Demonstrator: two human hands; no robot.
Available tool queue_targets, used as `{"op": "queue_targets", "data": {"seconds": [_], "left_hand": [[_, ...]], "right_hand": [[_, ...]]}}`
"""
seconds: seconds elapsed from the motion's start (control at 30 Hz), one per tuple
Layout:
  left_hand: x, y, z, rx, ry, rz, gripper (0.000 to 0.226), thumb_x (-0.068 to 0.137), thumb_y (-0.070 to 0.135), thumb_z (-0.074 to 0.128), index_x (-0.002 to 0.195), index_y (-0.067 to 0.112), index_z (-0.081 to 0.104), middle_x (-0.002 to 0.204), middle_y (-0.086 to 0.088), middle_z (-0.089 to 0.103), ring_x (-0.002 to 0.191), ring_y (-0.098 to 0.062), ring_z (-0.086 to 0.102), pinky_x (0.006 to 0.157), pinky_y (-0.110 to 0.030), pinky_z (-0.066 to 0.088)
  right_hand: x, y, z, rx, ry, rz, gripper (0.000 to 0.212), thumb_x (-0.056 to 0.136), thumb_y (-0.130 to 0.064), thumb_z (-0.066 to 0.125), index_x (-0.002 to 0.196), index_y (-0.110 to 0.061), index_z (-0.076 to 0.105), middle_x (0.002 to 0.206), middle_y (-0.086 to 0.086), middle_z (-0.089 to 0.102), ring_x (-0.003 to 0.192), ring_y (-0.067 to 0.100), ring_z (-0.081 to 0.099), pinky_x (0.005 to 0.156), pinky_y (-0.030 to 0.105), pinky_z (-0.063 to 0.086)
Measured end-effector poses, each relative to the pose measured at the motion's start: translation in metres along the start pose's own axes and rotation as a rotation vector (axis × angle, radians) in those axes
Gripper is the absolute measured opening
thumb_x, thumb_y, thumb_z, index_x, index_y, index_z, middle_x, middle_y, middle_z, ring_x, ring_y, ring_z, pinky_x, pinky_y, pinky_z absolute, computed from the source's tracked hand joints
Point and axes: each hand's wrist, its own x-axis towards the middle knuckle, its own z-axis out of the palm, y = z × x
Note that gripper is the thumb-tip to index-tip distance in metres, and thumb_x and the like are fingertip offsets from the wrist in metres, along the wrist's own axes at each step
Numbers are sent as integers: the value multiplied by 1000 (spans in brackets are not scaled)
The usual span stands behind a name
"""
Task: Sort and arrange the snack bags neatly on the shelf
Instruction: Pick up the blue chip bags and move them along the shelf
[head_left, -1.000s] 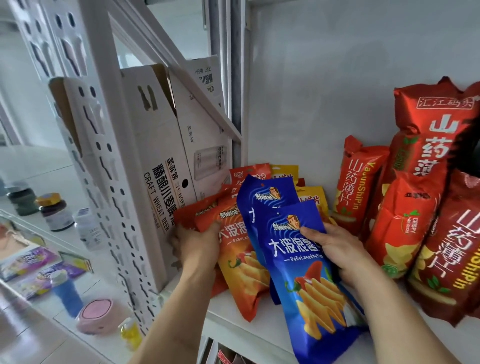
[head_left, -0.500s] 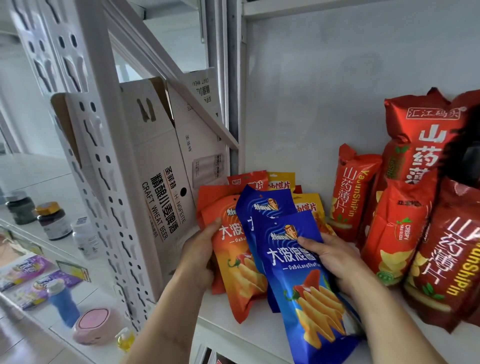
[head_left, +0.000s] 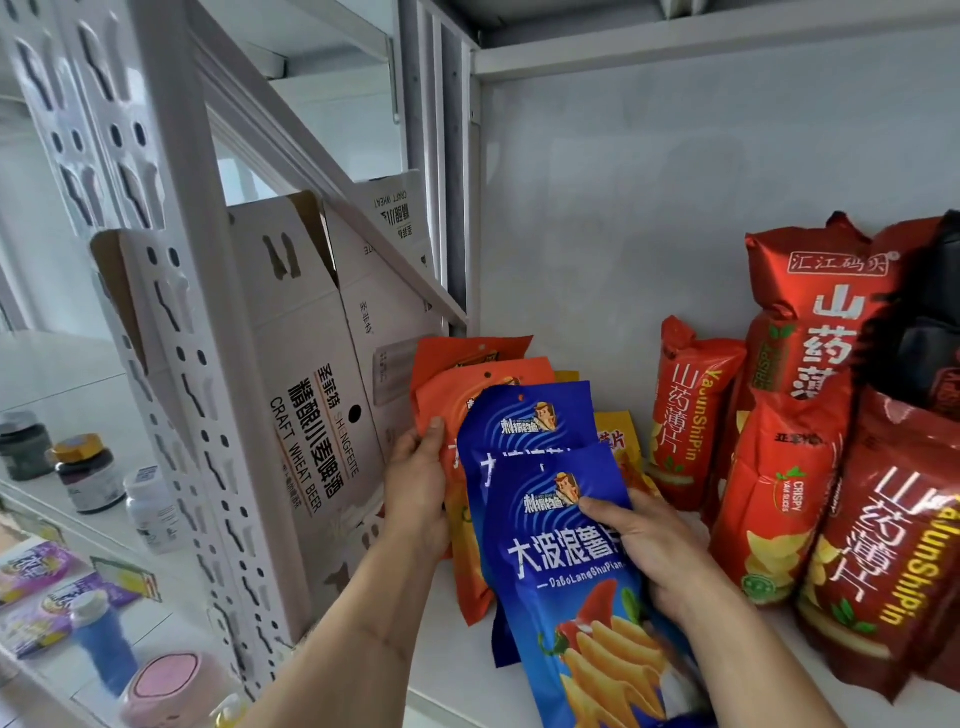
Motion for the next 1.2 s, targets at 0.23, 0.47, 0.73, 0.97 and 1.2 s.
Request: {"op": "queue_targets", "data": {"seconds": [0.23, 0.47, 0.73, 0.97, 1.2], "left_hand": [[-10, -4, -8, 431, -94, 78, 101, 59, 97, 51, 143, 42, 40, 130, 4, 64, 115, -26, 66, 96, -54, 53], [-16, -12, -15, 434, -297, 222, 110, 60, 61, 86, 148, 43, 24, 132, 4, 61, 101, -12, 73, 71, -27, 62], [-25, -11, -19, 358, -389, 189, 118, 49, 47, 95, 145, 46, 27, 126, 0, 66, 104, -22, 73, 74, -37, 63], [-20, -9, -10, 305, -167, 62, 52, 82, 22, 80, 126, 23, 53, 108, -8, 77, 88, -31, 77, 69, -45, 63], [-26, -11, -11, 173, -140, -52, 37, 89, 22, 73, 123, 17, 60, 107, -13, 77, 89, -33, 76, 76, -48, 62]], "right_hand": [[5, 5, 0, -43, 30, -45, 22, 85, -16, 75, 105, -11, 68, 89, 12, 77, 77, 30, 73, 74, 42, 60], [10, 10, 0, -57, 48, -77, 20, 85, -17, 75, 102, -11, 68, 87, 12, 77, 76, 31, 73, 78, 47, 58], [13, 14, -3, -76, 20, -102, 20, 85, -23, 76, 101, -16, 67, 85, 7, 78, 76, 28, 74, 77, 44, 59], [10, 18, -9, -77, -72, -120, 22, 87, -29, 73, 107, -21, 65, 92, 3, 78, 85, 25, 75, 84, 46, 59], [4, 17, -7, -142, -148, -162, 40, 84, -43, 73, 116, -22, 62, 102, 1, 76, 91, 21, 74, 88, 48, 57]]}}
